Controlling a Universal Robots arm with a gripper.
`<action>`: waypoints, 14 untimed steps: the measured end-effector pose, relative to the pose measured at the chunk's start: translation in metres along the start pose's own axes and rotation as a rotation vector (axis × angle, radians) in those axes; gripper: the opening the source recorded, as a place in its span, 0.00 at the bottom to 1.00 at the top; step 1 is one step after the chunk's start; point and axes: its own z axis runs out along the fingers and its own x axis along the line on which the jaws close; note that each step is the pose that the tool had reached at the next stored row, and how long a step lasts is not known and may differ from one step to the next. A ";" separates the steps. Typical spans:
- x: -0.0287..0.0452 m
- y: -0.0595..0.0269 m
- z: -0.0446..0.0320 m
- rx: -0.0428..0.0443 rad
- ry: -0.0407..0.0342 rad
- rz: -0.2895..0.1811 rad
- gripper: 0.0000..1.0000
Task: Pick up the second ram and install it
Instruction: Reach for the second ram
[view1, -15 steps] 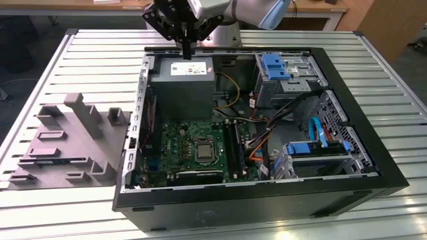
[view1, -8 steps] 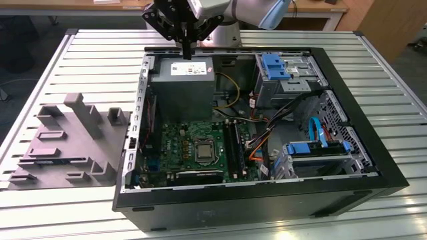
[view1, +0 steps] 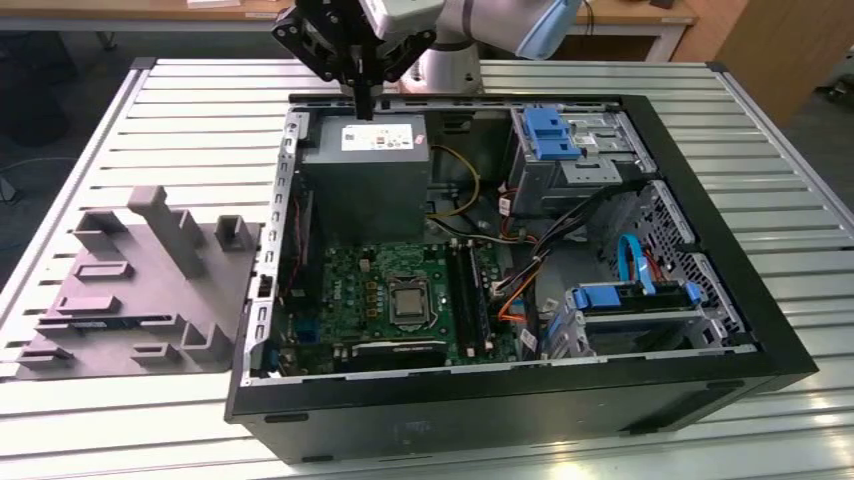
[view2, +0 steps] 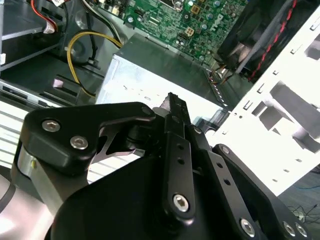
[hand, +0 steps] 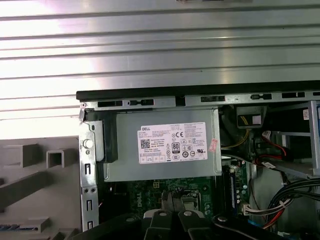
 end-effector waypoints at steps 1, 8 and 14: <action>0.0021 -0.0002 0.0000 -0.0001 -0.0003 0.000 0.11; 0.0117 -0.0009 0.0001 -0.0001 -0.0021 0.000 0.11; 0.0210 -0.0013 0.0003 -0.0001 -0.0023 0.002 0.11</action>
